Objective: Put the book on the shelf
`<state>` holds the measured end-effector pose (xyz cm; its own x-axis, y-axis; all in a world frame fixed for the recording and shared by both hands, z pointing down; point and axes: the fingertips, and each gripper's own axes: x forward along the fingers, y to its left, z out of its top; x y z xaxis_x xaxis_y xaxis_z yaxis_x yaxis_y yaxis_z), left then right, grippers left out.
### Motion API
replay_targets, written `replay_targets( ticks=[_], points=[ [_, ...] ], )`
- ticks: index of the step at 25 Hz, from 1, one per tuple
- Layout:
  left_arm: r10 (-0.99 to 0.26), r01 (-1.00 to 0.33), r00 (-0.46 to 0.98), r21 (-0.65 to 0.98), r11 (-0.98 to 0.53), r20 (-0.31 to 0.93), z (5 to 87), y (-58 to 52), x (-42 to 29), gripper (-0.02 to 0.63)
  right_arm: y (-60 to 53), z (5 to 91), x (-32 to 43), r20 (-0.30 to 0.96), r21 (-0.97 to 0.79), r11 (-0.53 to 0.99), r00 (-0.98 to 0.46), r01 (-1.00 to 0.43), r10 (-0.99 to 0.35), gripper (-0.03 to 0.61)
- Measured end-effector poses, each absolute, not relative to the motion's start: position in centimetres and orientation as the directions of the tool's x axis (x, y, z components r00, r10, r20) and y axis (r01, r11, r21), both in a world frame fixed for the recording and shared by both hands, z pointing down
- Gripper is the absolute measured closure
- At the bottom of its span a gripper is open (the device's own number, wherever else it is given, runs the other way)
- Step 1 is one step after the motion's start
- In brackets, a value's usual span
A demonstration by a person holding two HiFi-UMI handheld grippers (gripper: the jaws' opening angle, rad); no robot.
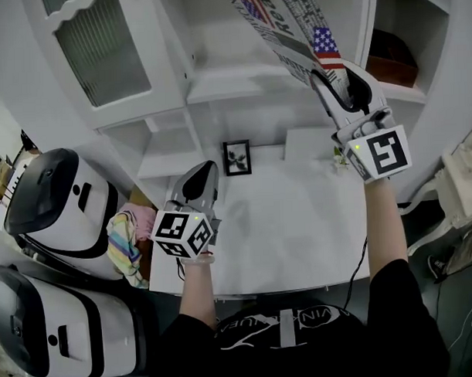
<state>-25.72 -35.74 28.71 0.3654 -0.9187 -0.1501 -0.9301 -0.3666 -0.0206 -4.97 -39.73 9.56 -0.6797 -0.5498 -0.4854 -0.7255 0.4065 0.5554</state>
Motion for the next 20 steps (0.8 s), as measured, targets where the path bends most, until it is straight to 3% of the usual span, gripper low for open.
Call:
replay_targets(
  ticks=[6, 20],
  points=[
    [-0.924, -0.934, 0.354, -0.002, -0.357, -0.148, 29.3, -36.0, -26.5, 0.614, -41.7, 11.9, -8.1, -0.306, 0.815, 0.231, -0.733, -0.531, -0.607, 0.42],
    [-0.917, -0.925, 0.368, 0.035, -0.377, -0.156, 29.6, -36.3, -27.6, 0.614, -43.7, 16.5, -12.8, -0.032, 0.979, 0.131, -0.754, -0.156, -0.656, 0.419]
  ],
)
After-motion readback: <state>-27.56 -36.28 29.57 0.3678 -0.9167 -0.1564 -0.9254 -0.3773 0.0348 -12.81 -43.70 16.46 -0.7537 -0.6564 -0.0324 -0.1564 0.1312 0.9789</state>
